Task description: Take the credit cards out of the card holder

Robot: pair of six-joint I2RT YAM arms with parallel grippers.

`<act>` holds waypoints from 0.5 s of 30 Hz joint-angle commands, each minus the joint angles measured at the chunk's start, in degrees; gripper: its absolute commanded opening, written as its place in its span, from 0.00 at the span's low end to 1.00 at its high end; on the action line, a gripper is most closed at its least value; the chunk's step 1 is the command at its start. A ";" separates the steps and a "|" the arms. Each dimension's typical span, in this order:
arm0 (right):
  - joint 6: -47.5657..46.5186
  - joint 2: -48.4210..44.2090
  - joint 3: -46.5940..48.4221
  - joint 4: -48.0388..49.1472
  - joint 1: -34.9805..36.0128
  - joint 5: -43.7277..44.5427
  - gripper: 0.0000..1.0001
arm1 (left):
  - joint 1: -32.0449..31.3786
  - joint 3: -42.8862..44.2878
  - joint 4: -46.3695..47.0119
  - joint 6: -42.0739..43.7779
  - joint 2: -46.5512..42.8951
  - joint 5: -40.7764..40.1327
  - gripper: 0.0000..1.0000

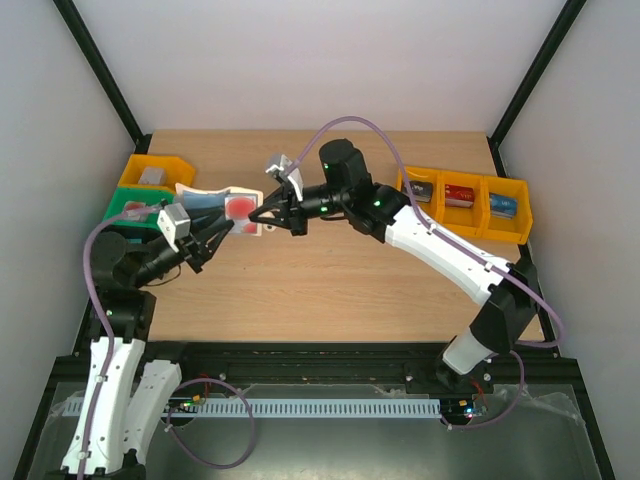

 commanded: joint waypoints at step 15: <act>-1.06 -5.50 -2.18 15.28 2.39 -8.26 0.02 | -2.73 -3.78 -20.80 15.54 -1.80 14.44 0.37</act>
